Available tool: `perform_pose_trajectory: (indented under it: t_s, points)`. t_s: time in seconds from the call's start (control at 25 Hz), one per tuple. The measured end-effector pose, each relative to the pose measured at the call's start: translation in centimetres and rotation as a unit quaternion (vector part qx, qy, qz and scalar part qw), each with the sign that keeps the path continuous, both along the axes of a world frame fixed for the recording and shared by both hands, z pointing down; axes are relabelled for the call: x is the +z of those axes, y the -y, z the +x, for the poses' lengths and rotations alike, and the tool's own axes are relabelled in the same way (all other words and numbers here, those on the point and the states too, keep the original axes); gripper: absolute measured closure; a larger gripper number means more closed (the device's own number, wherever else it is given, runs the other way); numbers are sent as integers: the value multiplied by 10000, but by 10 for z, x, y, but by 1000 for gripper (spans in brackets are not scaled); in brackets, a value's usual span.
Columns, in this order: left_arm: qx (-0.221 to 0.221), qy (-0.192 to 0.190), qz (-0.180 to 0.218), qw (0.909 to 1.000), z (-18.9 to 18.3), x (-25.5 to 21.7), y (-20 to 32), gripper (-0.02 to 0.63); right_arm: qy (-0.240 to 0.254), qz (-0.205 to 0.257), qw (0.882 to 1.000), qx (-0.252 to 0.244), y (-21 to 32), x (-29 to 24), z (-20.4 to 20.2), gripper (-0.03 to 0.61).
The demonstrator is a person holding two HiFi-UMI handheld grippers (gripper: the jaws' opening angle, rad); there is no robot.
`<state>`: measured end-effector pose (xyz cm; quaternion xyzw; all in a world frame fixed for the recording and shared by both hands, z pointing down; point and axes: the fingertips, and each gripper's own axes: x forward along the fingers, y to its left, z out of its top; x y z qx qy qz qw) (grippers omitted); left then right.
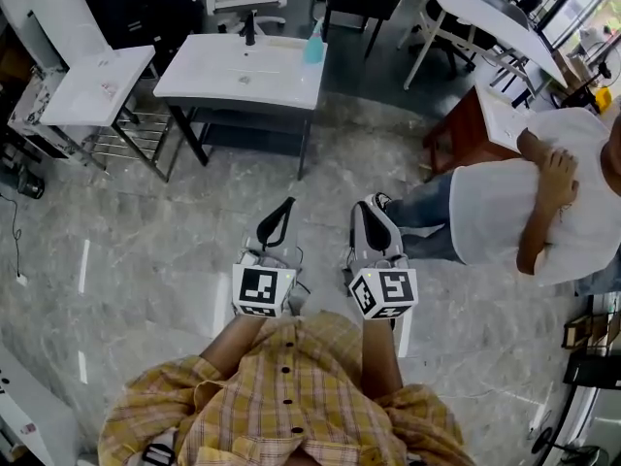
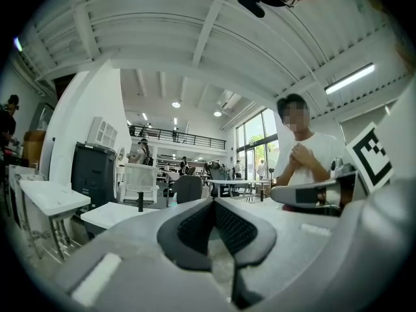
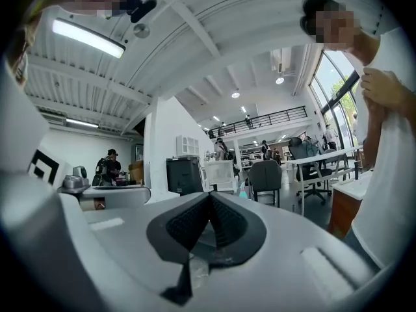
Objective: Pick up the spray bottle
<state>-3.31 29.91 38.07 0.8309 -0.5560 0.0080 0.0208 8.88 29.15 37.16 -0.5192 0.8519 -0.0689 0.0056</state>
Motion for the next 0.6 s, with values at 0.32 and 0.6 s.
perform_pose_trajectory:
  t_s: [0.32, 0.6]
  points:
    - [188, 48, -72, 9998, -19, 14, 25, 617, -58, -11, 9999, 149, 26, 11, -27, 584]
    - [231, 62, -112, 9997, -37, 21, 86, 617, 59, 48, 9997, 230, 86, 17, -39, 583]
